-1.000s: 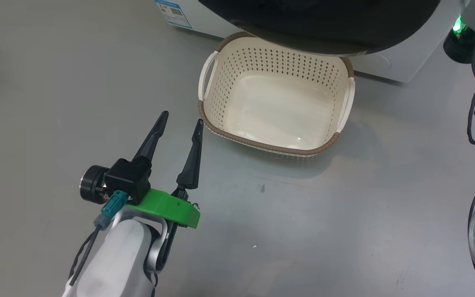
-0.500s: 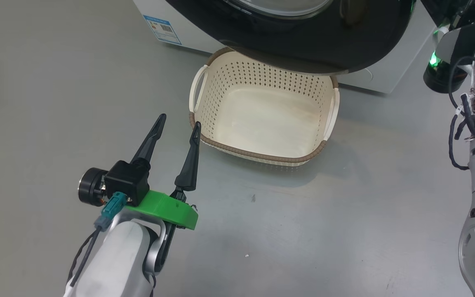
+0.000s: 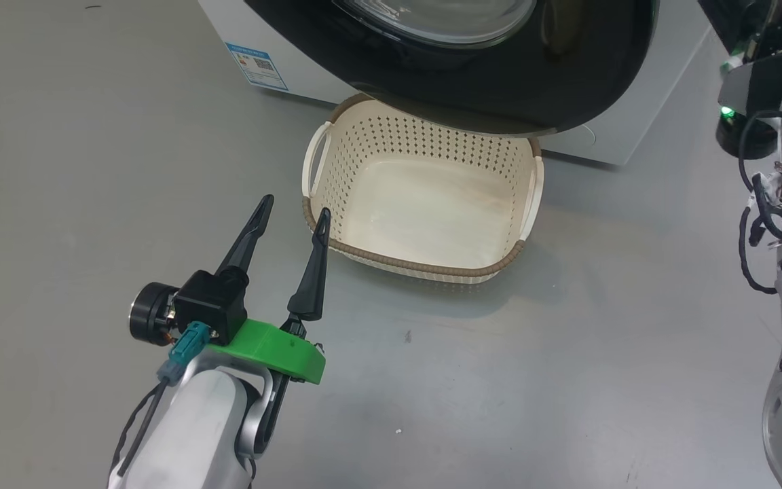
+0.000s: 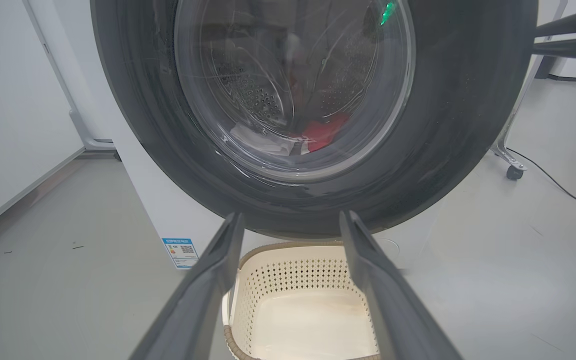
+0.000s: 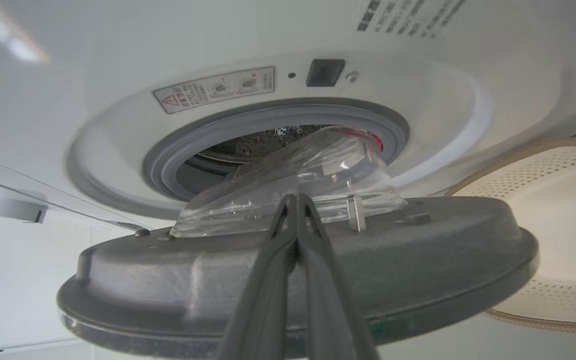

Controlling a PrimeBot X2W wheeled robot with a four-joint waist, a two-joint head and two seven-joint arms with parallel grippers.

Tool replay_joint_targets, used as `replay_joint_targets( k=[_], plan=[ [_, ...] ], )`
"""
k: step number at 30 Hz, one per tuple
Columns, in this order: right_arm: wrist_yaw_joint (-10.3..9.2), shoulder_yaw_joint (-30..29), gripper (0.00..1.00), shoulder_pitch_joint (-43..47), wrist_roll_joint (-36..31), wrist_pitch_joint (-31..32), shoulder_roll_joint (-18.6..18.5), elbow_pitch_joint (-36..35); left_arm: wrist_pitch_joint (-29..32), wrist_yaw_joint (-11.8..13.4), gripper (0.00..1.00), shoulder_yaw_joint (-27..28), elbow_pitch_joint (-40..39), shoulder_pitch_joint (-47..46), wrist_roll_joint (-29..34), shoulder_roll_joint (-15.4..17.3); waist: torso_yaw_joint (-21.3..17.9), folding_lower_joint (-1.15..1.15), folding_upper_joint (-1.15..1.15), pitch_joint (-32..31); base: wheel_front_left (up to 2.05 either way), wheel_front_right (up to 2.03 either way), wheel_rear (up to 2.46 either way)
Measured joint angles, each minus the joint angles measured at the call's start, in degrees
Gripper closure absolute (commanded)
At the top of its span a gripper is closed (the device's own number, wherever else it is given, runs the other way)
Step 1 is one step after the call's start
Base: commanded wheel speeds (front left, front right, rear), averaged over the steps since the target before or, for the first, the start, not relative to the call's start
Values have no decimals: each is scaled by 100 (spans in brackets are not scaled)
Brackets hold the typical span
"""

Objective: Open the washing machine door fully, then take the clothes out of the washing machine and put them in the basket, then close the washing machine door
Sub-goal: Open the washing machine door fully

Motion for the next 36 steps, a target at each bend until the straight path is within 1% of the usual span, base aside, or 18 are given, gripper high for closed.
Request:
replay_joint_targets(
  k=[3,9,11,12,16,19,26,31,36],
  plan=[
    [241,160,100,138,-393,-261,-210,-85,0,-1,0,3,2,5,2,1,-7,0,0,-56,0,0,0],
    [806,699,100,403,-1291,-695,-528,-320,0,-4,0,74,46,51,71,2,-40,0,0,-192,0,0,0],
    [1025,933,100,518,-1684,-877,-669,-411,0,-4,0,105,63,95,115,4,-63,0,0,-244,0,0,0],
    [1070,1000,100,581,-1829,-959,-735,-455,0,-4,0,120,73,113,131,4,-76,0,0,-273,0,0,0],
    [1084,1236,100,858,-2327,-1324,-913,-617,0,-4,0,201,88,181,160,7,-139,0,0,-396,0,0,0],
    [1122,1412,100,1071,-2595,-1592,-939,-758,0,-4,0,249,98,224,200,8,-202,0,0,-489,0,0,0],
    [1127,1976,100,1828,-3415,-2267,-1018,-1042,0,2,0,443,185,438,263,14,-383,0,0,-753,0,0,0],
    [1154,2374,100,2262,-4079,-2820,-1170,-1373,0,2,0,564,179,546,308,34,-564,0,0,-920,0,0,0],
    [1173,2407,100,2669,-4244,-3244,-1152,-1546,0,1,0,569,176,595,355,44,-709,0,0,-1025,0,0,0]
  ],
)
